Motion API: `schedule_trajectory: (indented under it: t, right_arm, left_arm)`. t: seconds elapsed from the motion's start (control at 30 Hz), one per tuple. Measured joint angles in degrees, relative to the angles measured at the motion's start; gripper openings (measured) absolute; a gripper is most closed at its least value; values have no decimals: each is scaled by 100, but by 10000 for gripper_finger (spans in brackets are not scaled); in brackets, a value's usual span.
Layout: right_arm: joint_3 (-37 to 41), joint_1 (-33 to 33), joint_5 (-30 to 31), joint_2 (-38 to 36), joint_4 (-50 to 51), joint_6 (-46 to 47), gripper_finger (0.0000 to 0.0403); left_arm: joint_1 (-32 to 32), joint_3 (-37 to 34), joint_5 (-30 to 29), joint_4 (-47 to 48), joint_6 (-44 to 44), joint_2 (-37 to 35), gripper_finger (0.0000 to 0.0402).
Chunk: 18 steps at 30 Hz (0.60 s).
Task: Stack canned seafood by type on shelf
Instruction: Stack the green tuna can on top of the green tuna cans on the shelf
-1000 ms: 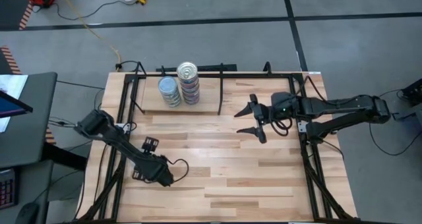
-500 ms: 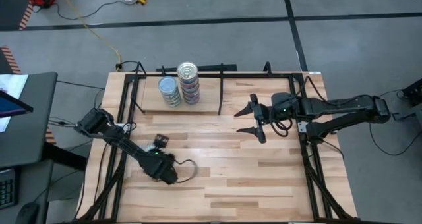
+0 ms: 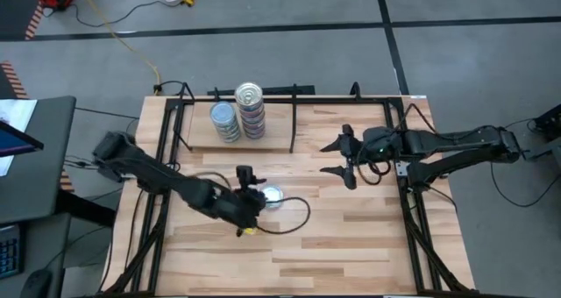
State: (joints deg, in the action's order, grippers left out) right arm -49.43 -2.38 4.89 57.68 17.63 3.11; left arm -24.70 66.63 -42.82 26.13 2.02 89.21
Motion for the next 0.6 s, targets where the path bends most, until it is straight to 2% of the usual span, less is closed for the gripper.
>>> schedule_trajectory:
  t: [0.17,0.3,0.47,0.6]
  right_arm:
    - [314,-544,292,635,-278,763,311]
    - [516,-712,458,1507,-1077,1443,311]
    - [356,-714,904,2766,-1598,2249,311]
    - [-131,-703,1034,3592,-1691,2534,311]
  left_arm:
    - [247,-1290,1114,-2199,-76,-898,256]
    - [573,-2319,1487,-3740,594,-1331,256]
    - [927,-3048,1412,-4699,1269,-1521,256]
    - [1008,-3192,1441,-4879,1297,-1534,256]
